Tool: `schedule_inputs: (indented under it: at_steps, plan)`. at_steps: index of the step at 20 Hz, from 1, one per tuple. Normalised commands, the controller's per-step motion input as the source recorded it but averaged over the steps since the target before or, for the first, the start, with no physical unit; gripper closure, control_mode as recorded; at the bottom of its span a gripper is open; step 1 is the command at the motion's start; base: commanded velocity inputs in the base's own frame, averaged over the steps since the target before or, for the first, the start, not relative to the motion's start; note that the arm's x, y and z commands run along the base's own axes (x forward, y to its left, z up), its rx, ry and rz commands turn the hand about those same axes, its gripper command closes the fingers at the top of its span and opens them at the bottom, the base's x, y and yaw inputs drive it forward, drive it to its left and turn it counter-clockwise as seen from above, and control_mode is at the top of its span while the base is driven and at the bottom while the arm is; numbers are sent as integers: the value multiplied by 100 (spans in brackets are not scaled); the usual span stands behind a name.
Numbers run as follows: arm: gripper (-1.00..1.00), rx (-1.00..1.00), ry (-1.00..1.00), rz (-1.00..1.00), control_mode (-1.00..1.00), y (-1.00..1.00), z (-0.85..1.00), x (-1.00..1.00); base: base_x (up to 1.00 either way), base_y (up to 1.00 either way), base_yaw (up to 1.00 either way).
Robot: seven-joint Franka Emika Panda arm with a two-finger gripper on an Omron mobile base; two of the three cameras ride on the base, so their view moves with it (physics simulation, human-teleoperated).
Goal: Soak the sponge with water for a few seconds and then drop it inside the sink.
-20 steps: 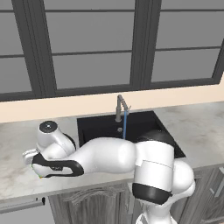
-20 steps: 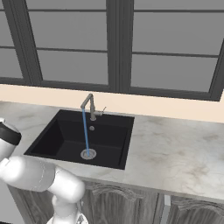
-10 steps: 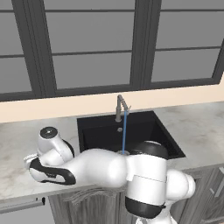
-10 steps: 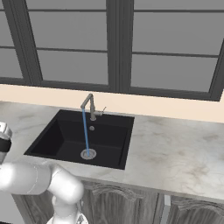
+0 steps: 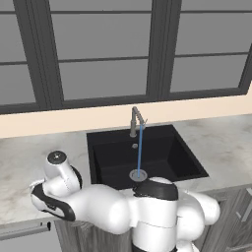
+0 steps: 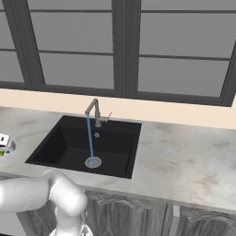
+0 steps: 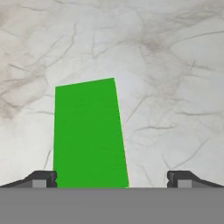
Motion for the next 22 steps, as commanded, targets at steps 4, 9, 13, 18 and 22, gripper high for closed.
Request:
schedule_inputs:
  at_steps: [4, 9, 13, 18, 22]
  plan:
    - [-100, 0, 3, 0, -100, 4, -1, 28, 0, 0, 0]
    - [-100, 0, 7, 1, -100, 14, 0, 27, 0, 0, 0]
    - [-100, 0, 11, 1, -100, 31, 0, 14, 0, 0, 0]
    - [-100, -2, 13, 1, -100, 33, 0, 11, 0, 0, 0]
    - [-100, -3, 6, 0, -100, 23, -2, 13, 0, 0, 0]
